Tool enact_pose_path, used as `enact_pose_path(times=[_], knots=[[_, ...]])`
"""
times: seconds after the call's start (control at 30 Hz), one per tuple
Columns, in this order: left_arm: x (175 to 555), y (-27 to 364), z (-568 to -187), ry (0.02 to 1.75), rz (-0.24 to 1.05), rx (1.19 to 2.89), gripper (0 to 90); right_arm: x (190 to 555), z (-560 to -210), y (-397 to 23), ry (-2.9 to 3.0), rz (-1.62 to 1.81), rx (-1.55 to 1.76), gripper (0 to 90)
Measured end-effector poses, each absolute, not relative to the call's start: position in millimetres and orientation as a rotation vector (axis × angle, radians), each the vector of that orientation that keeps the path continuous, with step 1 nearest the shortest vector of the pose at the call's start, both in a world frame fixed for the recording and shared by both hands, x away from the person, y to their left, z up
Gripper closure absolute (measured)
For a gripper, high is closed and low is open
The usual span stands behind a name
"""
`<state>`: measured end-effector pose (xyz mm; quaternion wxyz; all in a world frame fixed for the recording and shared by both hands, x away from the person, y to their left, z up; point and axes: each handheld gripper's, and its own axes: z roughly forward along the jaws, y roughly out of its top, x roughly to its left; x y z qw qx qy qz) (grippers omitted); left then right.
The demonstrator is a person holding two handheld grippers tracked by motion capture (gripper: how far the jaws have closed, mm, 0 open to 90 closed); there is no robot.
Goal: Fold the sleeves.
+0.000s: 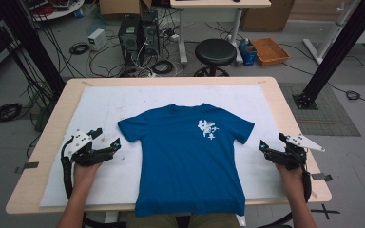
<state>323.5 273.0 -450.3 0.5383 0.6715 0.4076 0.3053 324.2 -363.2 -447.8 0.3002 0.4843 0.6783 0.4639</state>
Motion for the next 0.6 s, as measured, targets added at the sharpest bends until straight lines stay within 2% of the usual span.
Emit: enact_pose_path(times=[0.4, 0.6], knots=[[327.3, 272.6, -449.9, 1.030, 0.720, 1.602, 15.2, 340.8, -447.6, -365.7, 1.844, 1.167, 1.473, 15.5], [329.3, 272.9, -449.6, 1.062, 0.718, 1.603, 15.2, 374.4, -437.8, -349.9, 1.911, 1.109, 1.549, 20.4]])
